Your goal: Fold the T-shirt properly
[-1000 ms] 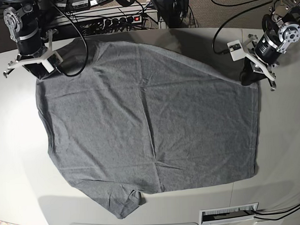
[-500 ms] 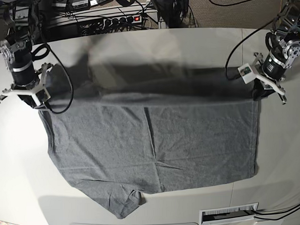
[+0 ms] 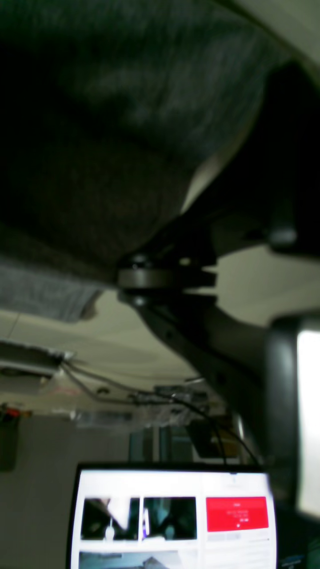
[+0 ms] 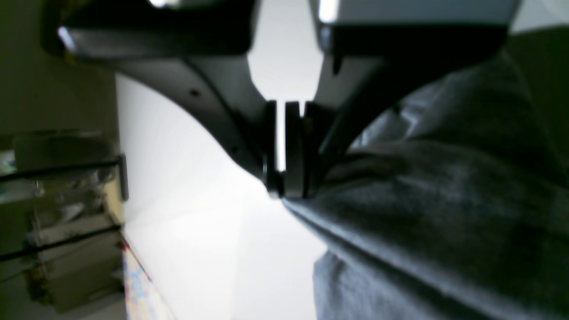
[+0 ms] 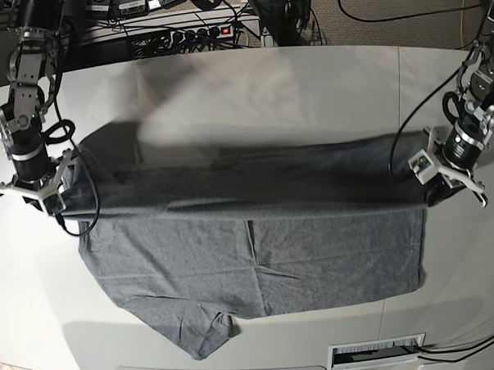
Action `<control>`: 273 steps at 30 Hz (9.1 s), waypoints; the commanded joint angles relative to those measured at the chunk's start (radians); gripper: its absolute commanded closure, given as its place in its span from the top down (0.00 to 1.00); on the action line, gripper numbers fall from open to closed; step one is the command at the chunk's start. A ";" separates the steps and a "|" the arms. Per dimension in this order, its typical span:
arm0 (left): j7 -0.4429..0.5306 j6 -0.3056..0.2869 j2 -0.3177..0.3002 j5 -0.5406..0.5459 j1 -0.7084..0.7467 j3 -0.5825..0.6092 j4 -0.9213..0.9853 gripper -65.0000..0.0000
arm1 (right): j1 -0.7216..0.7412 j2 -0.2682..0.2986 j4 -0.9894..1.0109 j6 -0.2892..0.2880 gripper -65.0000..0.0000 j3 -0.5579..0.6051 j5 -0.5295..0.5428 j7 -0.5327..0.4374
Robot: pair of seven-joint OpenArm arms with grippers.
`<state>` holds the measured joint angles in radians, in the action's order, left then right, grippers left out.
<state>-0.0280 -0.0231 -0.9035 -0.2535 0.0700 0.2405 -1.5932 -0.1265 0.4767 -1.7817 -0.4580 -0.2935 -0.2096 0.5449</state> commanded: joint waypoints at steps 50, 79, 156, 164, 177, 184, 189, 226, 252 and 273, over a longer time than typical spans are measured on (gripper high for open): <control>-0.062 -0.426 0.089 0.188 -0.116 -0.014 0.087 0.36 | 0.420 0.019 0.290 -0.085 0.13 0.393 0.312 0.330; 0.002 -0.562 0.141 0.175 -0.006 -0.013 0.136 0.00 | 0.424 -0.006 0.270 -0.085 0.19 0.543 0.280 0.370; 0.024 -0.606 0.124 0.179 -0.001 -0.013 0.136 0.00 | 0.553 -0.025 0.547 -0.088 0.17 0.541 0.543 0.505; 0.029 -0.606 0.124 0.179 -0.001 -0.013 0.136 0.00 | 0.554 -0.025 0.546 -0.088 0.00 0.541 0.554 0.517; 0.029 -0.604 0.124 0.179 -0.001 -0.013 0.136 0.00 | 0.587 -0.024 0.544 -0.086 0.00 0.541 0.561 0.426; 0.029 -0.603 0.125 0.179 -0.001 -0.013 0.136 0.00 | 0.615 -0.021 0.544 -0.088 0.00 0.541 0.655 0.535; 0.031 -0.604 0.125 0.179 -0.001 -0.013 0.136 0.00 | 0.614 -0.019 0.544 -0.088 0.45 0.541 0.703 0.636; 0.048 -0.605 0.124 0.178 0.000 -0.013 0.137 0.00 | 0.689 -0.013 0.545 -0.089 0.00 0.402 0.707 0.615; 0.052 -0.607 0.121 0.149 0.047 -0.013 0.136 0.00 | 0.689 -0.011 0.545 -0.088 0.40 0.357 0.209 0.301; 0.053 -0.611 0.022 0.153 0.043 -0.014 -0.094 0.00 | 0.686 -0.015 0.545 -0.088 0.05 0.358 0.634 0.577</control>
<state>0.0128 -0.6430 -0.8593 -0.1112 0.1242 0.2356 -1.6752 0.5262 0.4461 -1.2228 -0.5472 0.0711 0.4164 1.1351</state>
